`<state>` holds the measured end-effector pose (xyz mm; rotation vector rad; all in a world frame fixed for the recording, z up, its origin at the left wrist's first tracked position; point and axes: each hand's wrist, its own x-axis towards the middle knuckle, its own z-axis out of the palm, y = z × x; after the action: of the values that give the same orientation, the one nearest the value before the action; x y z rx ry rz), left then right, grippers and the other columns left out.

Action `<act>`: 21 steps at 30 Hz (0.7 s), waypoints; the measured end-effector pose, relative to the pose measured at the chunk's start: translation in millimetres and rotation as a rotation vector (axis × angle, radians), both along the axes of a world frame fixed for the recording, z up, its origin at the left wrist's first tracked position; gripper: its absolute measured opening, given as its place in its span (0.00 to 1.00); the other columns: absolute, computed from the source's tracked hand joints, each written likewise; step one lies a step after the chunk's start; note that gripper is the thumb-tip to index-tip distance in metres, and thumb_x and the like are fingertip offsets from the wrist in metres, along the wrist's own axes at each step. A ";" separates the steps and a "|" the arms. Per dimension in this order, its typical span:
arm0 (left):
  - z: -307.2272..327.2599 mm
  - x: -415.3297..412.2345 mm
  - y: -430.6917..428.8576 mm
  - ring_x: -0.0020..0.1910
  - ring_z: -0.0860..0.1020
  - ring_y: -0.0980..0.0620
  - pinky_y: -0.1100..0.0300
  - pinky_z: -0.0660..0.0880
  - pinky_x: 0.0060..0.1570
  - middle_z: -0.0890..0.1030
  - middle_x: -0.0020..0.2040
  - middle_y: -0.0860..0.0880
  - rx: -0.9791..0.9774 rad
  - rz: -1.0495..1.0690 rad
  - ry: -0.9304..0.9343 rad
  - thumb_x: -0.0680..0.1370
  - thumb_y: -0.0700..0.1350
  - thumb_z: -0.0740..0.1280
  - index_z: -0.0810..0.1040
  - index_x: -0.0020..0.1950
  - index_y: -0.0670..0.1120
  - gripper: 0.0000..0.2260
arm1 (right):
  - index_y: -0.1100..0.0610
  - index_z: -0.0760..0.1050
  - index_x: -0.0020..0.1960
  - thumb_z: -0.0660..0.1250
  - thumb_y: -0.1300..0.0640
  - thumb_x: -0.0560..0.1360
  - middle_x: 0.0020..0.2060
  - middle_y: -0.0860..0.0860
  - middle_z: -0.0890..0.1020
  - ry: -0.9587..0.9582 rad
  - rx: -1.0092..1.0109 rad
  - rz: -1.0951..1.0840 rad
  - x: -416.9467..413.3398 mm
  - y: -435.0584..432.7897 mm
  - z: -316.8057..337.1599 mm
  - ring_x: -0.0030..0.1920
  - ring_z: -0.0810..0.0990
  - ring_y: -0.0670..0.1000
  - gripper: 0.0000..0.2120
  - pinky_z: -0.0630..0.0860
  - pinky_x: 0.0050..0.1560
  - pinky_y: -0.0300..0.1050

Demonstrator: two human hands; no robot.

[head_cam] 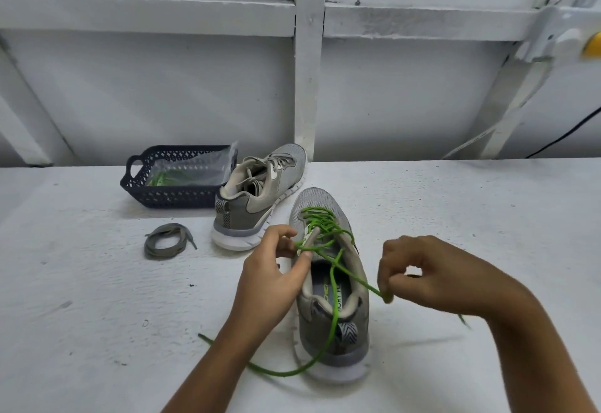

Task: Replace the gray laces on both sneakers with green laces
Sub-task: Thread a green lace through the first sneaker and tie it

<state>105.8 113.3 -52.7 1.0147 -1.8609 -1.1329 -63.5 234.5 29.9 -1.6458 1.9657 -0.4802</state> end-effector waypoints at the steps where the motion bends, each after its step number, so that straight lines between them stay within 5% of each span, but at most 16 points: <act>1: 1.0 0.1 0.1 0.45 0.77 0.62 0.65 0.72 0.45 0.79 0.43 0.56 -0.016 -0.007 0.000 0.73 0.43 0.70 0.74 0.48 0.55 0.09 | 0.42 0.80 0.33 0.62 0.51 0.67 0.38 0.45 0.78 -0.009 0.022 0.020 -0.7 1.7 1.9 0.44 0.75 0.44 0.09 0.72 0.46 0.42; 5: 7.8 -1.0 -2.2 0.43 0.77 0.66 0.74 0.70 0.42 0.81 0.40 0.57 -0.083 -0.038 -0.017 0.76 0.44 0.67 0.76 0.42 0.56 0.07 | 0.43 0.81 0.45 0.64 0.48 0.75 0.42 0.44 0.77 0.092 -0.133 -0.065 7.1 -11.0 -7.7 0.47 0.73 0.43 0.07 0.71 0.51 0.41; 8: 10.8 -4.5 -10.7 0.40 0.77 0.63 0.71 0.70 0.38 0.80 0.37 0.58 -0.112 -0.033 -0.049 0.77 0.46 0.66 0.77 0.40 0.53 0.06 | 0.46 0.81 0.50 0.62 0.39 0.74 0.43 0.45 0.73 0.247 -0.179 -0.080 24.1 -33.0 -22.6 0.51 0.71 0.48 0.15 0.70 0.54 0.48; 12: 16.1 -10.9 -20.8 0.35 0.74 0.60 0.65 0.68 0.36 0.77 0.33 0.54 -0.105 -0.029 -0.110 0.77 0.48 0.65 0.78 0.41 0.49 0.06 | 0.49 0.80 0.52 0.63 0.42 0.75 0.43 0.46 0.67 0.368 -0.207 -0.130 36.5 -51.2 -34.8 0.53 0.70 0.50 0.13 0.69 0.52 0.46; 18: 16.9 -10.3 -23.1 0.36 0.75 0.63 0.70 0.69 0.37 0.79 0.35 0.54 -0.094 -0.070 -0.140 0.76 0.46 0.66 0.77 0.41 0.53 0.05 | 0.48 0.77 0.39 0.69 0.53 0.73 0.45 0.48 0.72 0.003 -0.223 -0.049 25.0 -34.8 -27.3 0.47 0.71 0.42 0.04 0.64 0.44 0.32; 21: 16.5 -7.5 -22.5 0.39 0.77 0.62 0.67 0.72 0.42 0.80 0.38 0.55 -0.091 -0.110 -0.131 0.76 0.44 0.66 0.78 0.42 0.54 0.05 | 0.44 0.77 0.37 0.69 0.51 0.72 0.47 0.45 0.74 -0.041 -0.168 -0.009 18.9 -27.7 -25.4 0.50 0.72 0.40 0.05 0.68 0.48 0.36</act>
<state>98.2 90.8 -36.1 0.9646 -2.0750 -1.0565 -44.6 206.8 4.5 -1.7138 1.9490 -0.6940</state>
